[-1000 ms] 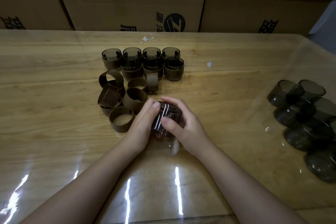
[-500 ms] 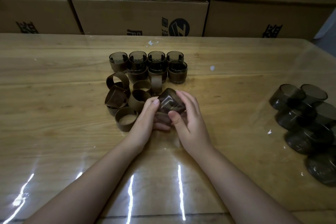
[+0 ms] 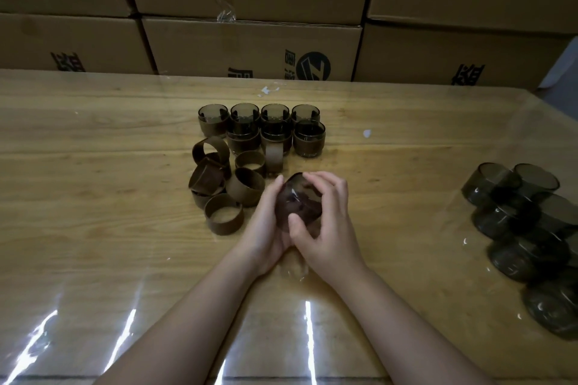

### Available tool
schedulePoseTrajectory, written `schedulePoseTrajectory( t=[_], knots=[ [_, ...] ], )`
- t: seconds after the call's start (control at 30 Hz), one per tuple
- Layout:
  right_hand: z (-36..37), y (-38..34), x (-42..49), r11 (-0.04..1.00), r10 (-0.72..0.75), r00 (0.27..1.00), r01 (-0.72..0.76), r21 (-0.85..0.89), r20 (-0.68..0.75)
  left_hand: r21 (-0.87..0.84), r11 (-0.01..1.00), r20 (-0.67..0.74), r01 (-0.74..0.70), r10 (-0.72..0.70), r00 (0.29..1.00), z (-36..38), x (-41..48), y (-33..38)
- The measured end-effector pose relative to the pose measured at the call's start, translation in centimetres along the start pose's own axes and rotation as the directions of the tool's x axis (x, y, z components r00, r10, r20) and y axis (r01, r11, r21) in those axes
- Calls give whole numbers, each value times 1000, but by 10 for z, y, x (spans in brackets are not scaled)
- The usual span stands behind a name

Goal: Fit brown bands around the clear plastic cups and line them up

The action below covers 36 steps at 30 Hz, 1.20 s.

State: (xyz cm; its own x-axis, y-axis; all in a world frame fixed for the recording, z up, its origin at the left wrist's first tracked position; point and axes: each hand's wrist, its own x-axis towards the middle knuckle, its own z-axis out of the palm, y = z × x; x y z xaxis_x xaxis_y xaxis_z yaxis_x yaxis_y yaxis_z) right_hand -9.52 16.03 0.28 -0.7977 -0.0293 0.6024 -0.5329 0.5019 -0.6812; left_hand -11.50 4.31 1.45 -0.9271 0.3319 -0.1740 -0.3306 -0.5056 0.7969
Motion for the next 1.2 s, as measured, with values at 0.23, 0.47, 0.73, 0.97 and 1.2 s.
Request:
schedulePoseTrajectory(
  t=[0.23,0.47,0.73,0.97,1.2],
  knots=[
    [1,9,0,995,103,994,-103,12,-21,468,866,-109,-178,257,960,12,-1,-7],
    [2,14,2,955,278,960,-279,97,24,672,712,-70,-204,335,939,8,3,-12],
    [0,19,10,691,565,817,-546,473,118,826,521,20,-216,356,934,8,0,-18],
    [0,13,4,822,440,892,-448,351,105,728,657,40,-195,243,969,3,4,-6],
    [-1,3,-3,984,175,977,-176,3,121,318,945,0,-79,83,997,0,0,7]
  ],
)
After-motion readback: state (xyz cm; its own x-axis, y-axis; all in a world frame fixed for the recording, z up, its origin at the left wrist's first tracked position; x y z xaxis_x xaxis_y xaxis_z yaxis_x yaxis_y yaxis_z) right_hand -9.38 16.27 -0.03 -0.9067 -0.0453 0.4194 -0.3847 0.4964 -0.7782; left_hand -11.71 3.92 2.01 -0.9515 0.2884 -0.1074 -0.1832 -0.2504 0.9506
